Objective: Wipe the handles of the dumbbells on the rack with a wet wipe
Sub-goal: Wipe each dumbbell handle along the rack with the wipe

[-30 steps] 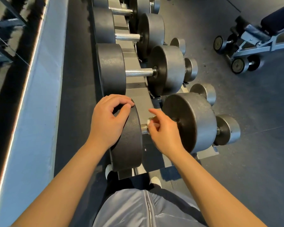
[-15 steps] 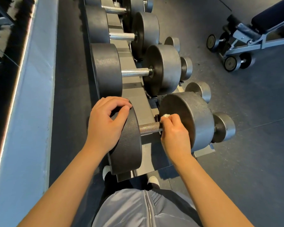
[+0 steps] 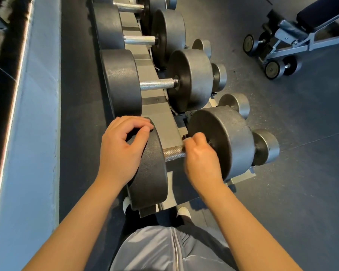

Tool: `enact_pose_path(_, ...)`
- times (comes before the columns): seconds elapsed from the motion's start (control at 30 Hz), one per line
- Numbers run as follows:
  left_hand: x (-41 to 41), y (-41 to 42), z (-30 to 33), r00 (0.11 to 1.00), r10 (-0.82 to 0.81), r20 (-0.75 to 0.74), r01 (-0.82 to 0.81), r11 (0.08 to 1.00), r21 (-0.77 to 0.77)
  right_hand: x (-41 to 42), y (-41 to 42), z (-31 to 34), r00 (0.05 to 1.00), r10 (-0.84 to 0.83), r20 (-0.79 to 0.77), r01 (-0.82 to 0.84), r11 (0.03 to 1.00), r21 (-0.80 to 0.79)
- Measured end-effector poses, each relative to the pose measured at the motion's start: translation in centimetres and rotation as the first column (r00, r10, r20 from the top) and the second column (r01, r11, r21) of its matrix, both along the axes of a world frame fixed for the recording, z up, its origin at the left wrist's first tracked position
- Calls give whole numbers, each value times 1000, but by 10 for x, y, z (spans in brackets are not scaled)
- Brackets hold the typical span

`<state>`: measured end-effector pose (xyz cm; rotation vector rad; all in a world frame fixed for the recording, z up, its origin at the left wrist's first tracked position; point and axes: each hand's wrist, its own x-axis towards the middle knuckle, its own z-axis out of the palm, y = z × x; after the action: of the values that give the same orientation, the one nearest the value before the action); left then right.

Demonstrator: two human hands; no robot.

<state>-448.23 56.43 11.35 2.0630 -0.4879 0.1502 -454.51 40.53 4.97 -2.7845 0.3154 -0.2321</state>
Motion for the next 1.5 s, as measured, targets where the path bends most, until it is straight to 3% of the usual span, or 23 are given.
enact_pose_path(0.1, -1, 0, 0, 1000, -11, 4, 11, 1000, -5, 1, -15, 2, 985, -77, -156, 62, 993, -96)
enact_pose_path(0.2, -2, 0, 0, 1000, -17, 0, 17, 1000, -13, 1, -15, 1, 987, -94, -133, 87, 995, -53)
enact_pose_path(0.3, -1, -1, 1, 1000, -6, -15, 5, 999, -39, 5, -5, 2, 995, -85, -43, 93, 964, 250)
enact_pose_path(0.37, 0, -1, 2, 1000, -16, -15, 16, 999, -31, 5, 16, 10, 999, 45, -1, -39, 864, 503)
enact_pose_path(0.4, 0, -2, 2, 1000, -23, -11, 22, 1000, -21, 3, 28, 13, 993, 110, 33, -110, 826, 553)
enact_pose_path(0.5, -1, 0, 1, 999, -35, 9, 35, 999, 7, -2, 34, 6, 981, 187, 48, -192, 915, 353)
enact_pose_path(0.63, 0, 1, 0, 998, -57, 9, 57, 998, 23, 5, -4, 10, 996, -60, -72, 60, 998, -3)
enact_pose_path(0.73, 0, 0, 0, 999, -53, 11, 53, 999, 10, 12, -10, 16, 972, -106, -209, 79, 988, -133)
enact_pose_path(0.83, 0, -1, 0, 999, -39, -1, 39, 999, -7, 23, -4, 21, 985, 26, -173, -25, 1000, 9)
enact_pose_path(0.9, 1, 0, 0, 999, -41, -2, 41, 999, 0, 35, 7, 28, 953, 204, -224, -157, 965, 212)
enact_pose_path(0.97, 1, 1, 0, 999, -47, 1, 47, 999, 7, 44, 18, 35, 911, 331, -248, -261, 925, 275)
enact_pose_path(1.07, 0, 1, 0, 999, -48, 11, 48, 999, 13, 50, 9, 40, 869, 320, -377, -316, 946, 72)
enact_pose_path(1.17, 0, 1, -1, 999, -45, 17, 45, 999, -4, 46, -17, 41, 832, 158, -532, -278, 948, -153)
enact_pose_path(1.27, 1, 0, 0, 1000, -25, 8, 26, 999, -37, 43, -24, 38, 824, 113, -555, -286, 929, -236)
enact_pose_path(1.37, 2, -1, 1, 1000, -22, 3, 22, 999, -33, 48, -10, 35, 882, 188, -432, -226, 973, -39)
enact_pose_path(1.5, 3, 0, 0, 999, -30, 23, 30, 1000, -4, 44, 24, 39, 901, 325, -288, -244, 927, 284)
